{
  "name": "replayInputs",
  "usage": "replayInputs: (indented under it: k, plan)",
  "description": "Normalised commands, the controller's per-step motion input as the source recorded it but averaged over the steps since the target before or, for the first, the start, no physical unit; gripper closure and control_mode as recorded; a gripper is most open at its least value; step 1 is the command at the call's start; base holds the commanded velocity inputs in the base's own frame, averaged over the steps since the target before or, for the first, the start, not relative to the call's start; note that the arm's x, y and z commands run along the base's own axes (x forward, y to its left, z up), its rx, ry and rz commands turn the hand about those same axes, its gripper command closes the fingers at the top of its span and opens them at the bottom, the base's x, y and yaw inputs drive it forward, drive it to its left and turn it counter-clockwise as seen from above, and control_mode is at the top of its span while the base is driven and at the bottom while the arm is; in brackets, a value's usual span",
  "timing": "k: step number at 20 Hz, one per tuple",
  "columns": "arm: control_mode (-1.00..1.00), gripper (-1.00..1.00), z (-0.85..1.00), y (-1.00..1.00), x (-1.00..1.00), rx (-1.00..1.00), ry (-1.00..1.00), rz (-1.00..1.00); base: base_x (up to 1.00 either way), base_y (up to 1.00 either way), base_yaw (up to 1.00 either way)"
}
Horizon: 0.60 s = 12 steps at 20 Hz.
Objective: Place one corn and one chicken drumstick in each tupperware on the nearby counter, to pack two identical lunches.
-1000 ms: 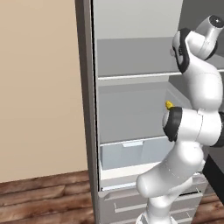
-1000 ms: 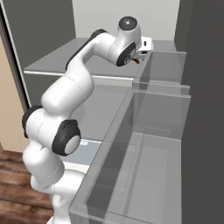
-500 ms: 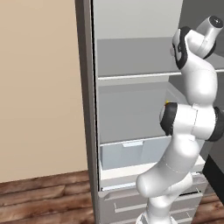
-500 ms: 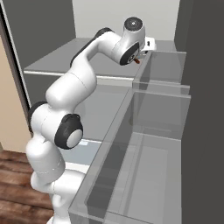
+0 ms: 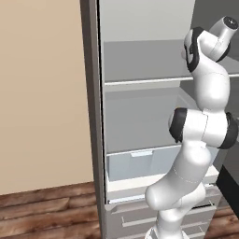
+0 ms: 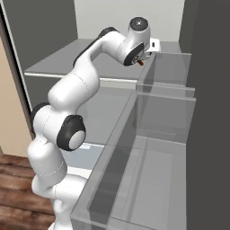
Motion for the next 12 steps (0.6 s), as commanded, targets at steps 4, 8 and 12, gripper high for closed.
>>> replayInputs:
  k: [4, 8, 12]
  plan:
    - [-1.00, -1.00, -0.46, 0.00, 0.00, 0.00, 0.00, 0.00, 0.00, 0.00, 0.00]
    - [-1.00, -1.00, -0.42, 0.00, -0.20, 0.00, 0.00, 0.00, 0.00, 0.00, 0.00]
    - [-1.00, -1.00, -0.44, -0.01, -0.20, 0.00, 0.00, 0.00, 0.00, 0.00, 0.00]
